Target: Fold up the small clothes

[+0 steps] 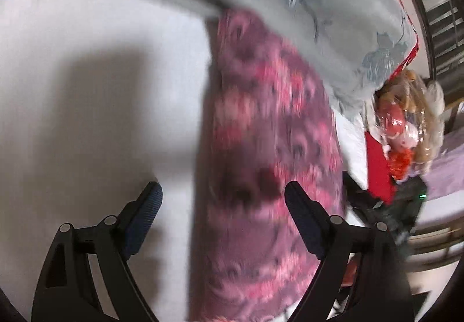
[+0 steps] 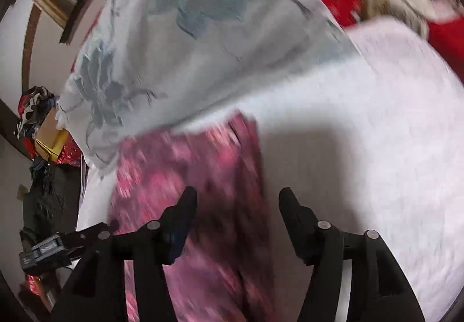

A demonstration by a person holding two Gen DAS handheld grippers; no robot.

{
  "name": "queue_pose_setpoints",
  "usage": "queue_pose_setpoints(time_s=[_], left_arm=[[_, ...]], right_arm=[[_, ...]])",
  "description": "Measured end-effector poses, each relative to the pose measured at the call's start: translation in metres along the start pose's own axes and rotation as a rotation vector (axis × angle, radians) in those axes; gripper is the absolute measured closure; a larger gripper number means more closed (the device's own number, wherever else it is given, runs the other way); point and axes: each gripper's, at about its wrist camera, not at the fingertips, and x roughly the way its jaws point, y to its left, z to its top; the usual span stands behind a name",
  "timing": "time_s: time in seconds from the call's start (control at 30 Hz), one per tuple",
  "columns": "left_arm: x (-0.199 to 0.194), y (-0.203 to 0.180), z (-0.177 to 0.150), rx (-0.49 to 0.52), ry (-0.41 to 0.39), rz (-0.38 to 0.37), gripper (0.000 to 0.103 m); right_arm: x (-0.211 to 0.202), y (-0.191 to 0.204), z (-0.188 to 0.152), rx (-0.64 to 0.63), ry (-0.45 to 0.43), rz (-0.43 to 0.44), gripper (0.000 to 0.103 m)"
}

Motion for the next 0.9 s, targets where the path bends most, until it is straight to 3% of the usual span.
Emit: queue_pose_setpoints(time_s=[0.03, 0.07, 0.1, 0.13, 0.2, 0.3, 0.33, 0.37, 0.43, 0.5, 0.53, 0.57, 0.6, 0.67, 0.7, 0.73, 0.8, 0.83, 0.9], left_arm=[[0.000, -0.007, -0.004, 0.031, -0.023, 0.038, 0.016], [0.000, -0.016, -0.009, 0.079, -0.035, 0.080, 0.017], [-0.002, -0.024, -0.012, 0.117, -0.039, 0.118, 0.024], [-0.002, -0.028, -0.013, 0.140, -0.034, 0.135, 0.033], [-0.008, -0.028, -0.010, 0.122, -0.010, 0.111, 0.040], [-0.026, -0.018, -0.006, 0.081, -0.048, 0.050, 0.040], [-0.027, -0.015, -0.005, 0.072, -0.049, 0.039, 0.040], [-0.025, -0.010, -0.005, 0.052, -0.037, 0.007, 0.040], [-0.013, -0.003, -0.004, 0.010, 0.013, -0.061, 0.040], [0.007, -0.007, 0.002, -0.017, 0.076, -0.134, 0.039], [0.018, -0.009, 0.002, -0.026, 0.108, -0.155, 0.033], [0.025, -0.010, 0.001, -0.032, 0.128, -0.167, 0.032], [0.027, -0.010, 0.000, -0.033, 0.124, -0.171, 0.029], [0.027, -0.012, 0.002, -0.045, 0.100, -0.192, 0.029], [0.027, -0.011, 0.003, -0.062, 0.096, -0.206, 0.031], [0.028, -0.009, 0.005, -0.081, 0.094, -0.210, 0.045], [0.023, -0.004, 0.011, -0.075, 0.098, -0.201, 0.068], [0.019, -0.004, 0.010, -0.067, 0.093, -0.203, 0.073], [0.009, -0.006, 0.005, -0.044, 0.076, -0.193, 0.075]], right_arm=[[0.000, 0.003, -0.007, -0.035, -0.014, -0.021, 0.047], [-0.004, 0.006, -0.009, -0.076, -0.039, -0.045, 0.075], [-0.006, 0.013, -0.009, -0.103, -0.032, -0.036, 0.095], [-0.012, 0.017, -0.008, -0.114, -0.052, -0.072, 0.096], [-0.018, 0.021, -0.005, -0.126, -0.053, -0.096, 0.096], [-0.037, 0.008, -0.005, -0.079, -0.060, -0.033, 0.085], [-0.038, 0.004, -0.006, -0.057, -0.056, -0.016, 0.069], [-0.040, -0.002, -0.007, -0.036, -0.055, -0.004, 0.045], [-0.030, -0.007, -0.011, -0.012, -0.052, 0.031, 0.038], [-0.012, -0.007, -0.016, 0.006, -0.003, 0.100, 0.038], [0.001, -0.007, -0.019, 0.012, 0.044, 0.146, 0.038], [0.005, -0.003, -0.017, 0.001, 0.036, 0.151, 0.037], [0.006, 0.001, -0.017, -0.014, 0.015, 0.169, 0.037], [0.017, 0.003, -0.014, 0.034, 0.057, 0.259, 0.037], [0.018, 0.004, -0.014, 0.044, 0.052, 0.250, 0.038], [0.019, 0.006, -0.013, 0.039, 0.048, 0.233, 0.044], [0.015, 0.010, -0.012, 0.017, 0.036, 0.178, 0.067], [0.010, 0.013, -0.014, 0.002, 0.022, 0.172, 0.077], [-0.002, 0.022, -0.016, -0.045, -0.010, 0.149, 0.083]])
